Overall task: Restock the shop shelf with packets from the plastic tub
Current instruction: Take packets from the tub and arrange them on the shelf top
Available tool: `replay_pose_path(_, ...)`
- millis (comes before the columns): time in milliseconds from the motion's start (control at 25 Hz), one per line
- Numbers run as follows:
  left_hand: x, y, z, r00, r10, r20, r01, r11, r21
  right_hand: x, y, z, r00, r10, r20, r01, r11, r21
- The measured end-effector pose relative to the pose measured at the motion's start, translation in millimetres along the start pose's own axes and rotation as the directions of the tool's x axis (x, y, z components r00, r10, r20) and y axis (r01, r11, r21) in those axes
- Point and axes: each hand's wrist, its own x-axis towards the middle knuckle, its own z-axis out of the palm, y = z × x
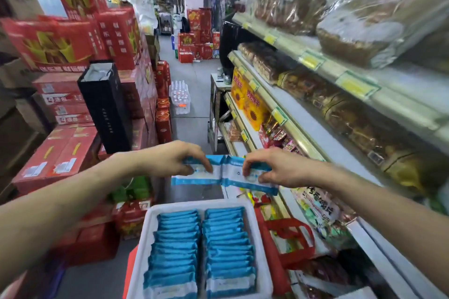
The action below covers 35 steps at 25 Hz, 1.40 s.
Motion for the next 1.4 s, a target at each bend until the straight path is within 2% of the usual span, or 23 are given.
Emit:
replay_pose_path(160, 59.2, 65.5, -99.6, 0.98, 0.187, -0.072, -0.187, 0.982, 0.011, -42.3, 4.6, -119.0, 0.98, 0.04, -0.195, -0.064, 0.991, -0.115)
replay_pose_path(320, 117.7, 142.6, -162.1, 0.922, 0.347, -0.174, -0.36, 0.931, -0.05, -116.8, -4.7, -214.5, 0.915, 0.132, -0.38, -0.186, 0.977, -0.108)
replay_pose_path(400, 149.8, 190.8, -178.1, 0.889, 0.432, -0.154, -0.449, 0.887, -0.105, -167.7, -8.9, -244.4, 0.889, 0.176, -0.422, -0.249, 0.96, -0.125)
replay_pose_path(480, 179.2, 243.1, -184.0, 0.843, 0.525, -0.118, -0.535, 0.841, -0.081, -225.5, -10.3, -259.9, 0.854, 0.227, -0.468, -0.323, 0.937, -0.135)
replay_pose_path(720, 251.9, 387.1, -140.9, 0.67, 0.739, 0.064, -0.737, 0.673, -0.065, -383.3, -11.0, -238.1, 0.699, 0.456, -0.551, -0.565, 0.824, -0.034)
replay_pose_path(880, 276.9, 460.5, -107.0, 0.55, 0.82, 0.161, -0.825, 0.563, -0.051, -478.3, -11.7, -203.3, 0.526, 0.64, -0.559, -0.702, 0.698, 0.138)
replay_pose_path(1000, 287.1, 486.9, -101.6, 0.519, 0.845, 0.132, -0.846, 0.53, -0.066, -516.6, 4.2, -172.9, 0.41, 0.744, -0.528, -0.761, 0.598, 0.252)
replay_pose_path(1080, 289.9, 495.7, -101.1, 0.51, 0.854, 0.104, -0.848, 0.52, -0.107, -523.5, 24.1, -154.0, 0.364, 0.756, -0.543, -0.765, 0.576, 0.289)
replay_pose_path(1160, 291.0, 499.1, -100.8, 0.508, 0.856, 0.094, -0.846, 0.517, -0.131, -521.0, 42.5, -144.1, 0.362, 0.711, -0.602, -0.764, 0.597, 0.245)
replay_pose_path(1280, 292.0, 500.1, -99.0, 0.515, 0.849, 0.114, -0.842, 0.527, -0.119, -511.7, 63.5, -146.0, 0.415, 0.624, -0.662, -0.753, 0.644, 0.135)
replay_pose_path(1400, 293.3, 504.7, -88.0, 0.503, 0.85, 0.157, -0.843, 0.523, -0.129, -505.5, 78.3, -146.8, 0.435, 0.574, -0.694, -0.814, 0.581, -0.029)
